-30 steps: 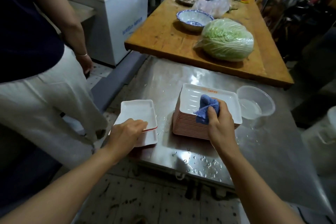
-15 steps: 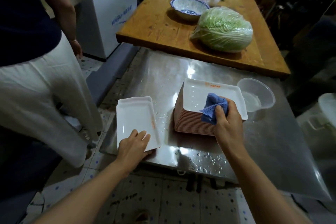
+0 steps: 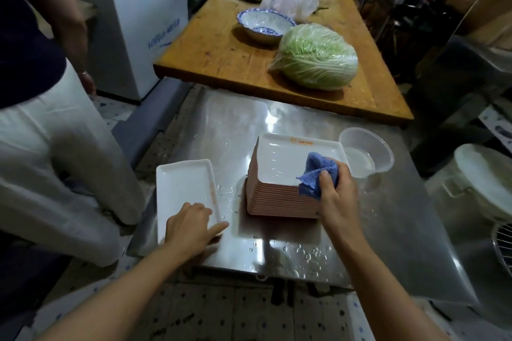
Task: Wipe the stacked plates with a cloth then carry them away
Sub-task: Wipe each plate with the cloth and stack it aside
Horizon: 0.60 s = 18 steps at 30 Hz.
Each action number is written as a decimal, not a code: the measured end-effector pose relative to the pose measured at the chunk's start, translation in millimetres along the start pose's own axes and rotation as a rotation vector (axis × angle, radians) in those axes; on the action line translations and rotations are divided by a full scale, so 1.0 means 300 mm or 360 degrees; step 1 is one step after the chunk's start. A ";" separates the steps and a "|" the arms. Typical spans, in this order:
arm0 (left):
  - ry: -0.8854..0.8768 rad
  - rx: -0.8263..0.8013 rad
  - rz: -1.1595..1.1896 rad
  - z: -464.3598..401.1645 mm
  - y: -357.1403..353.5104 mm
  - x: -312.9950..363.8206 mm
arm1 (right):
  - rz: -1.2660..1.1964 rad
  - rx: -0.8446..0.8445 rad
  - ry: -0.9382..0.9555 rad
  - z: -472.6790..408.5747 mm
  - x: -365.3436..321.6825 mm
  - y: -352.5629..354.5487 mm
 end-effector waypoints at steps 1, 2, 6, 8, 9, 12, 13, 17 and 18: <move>0.0106 0.0090 0.0234 -0.018 0.050 0.019 | 0.0001 0.0002 0.0000 -0.007 0.000 0.005; 0.0194 0.0173 0.0466 -0.042 0.104 0.047 | 0.0007 0.0007 0.0005 -0.019 0.000 0.013; 0.0322 0.0373 0.1086 -0.163 0.267 0.191 | -0.0010 0.0034 -0.0017 -0.069 0.017 0.065; 0.0330 0.0358 0.1082 -0.213 0.296 0.251 | -0.0029 0.0050 -0.0040 -0.095 0.034 0.097; 0.0356 0.0334 0.1026 -0.232 0.297 0.266 | -0.0040 0.0060 -0.0053 -0.106 0.046 0.115; 0.0470 0.0284 0.0881 -0.260 0.280 0.266 | -0.0064 0.0093 -0.0078 -0.127 0.080 0.162; 0.0478 0.0278 0.0864 -0.265 0.278 0.266 | -0.0067 0.0105 -0.0085 -0.131 0.088 0.174; 0.0434 0.0332 0.0828 -0.266 0.294 0.280 | -0.0007 0.0082 -0.0052 -0.144 0.087 0.175; 0.0424 0.0350 0.0831 -0.265 0.298 0.281 | 0.0035 0.0043 -0.0008 -0.144 0.074 0.157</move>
Point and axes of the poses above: each hand's wrist, its own z-axis away from the middle knuckle, its own y-axis out of the back of the hand, x = y × z, the point moved 9 cm from there along -z, towards the middle knuckle, and after that the axes turned 2 degrees about x, right-handed, at the moved point
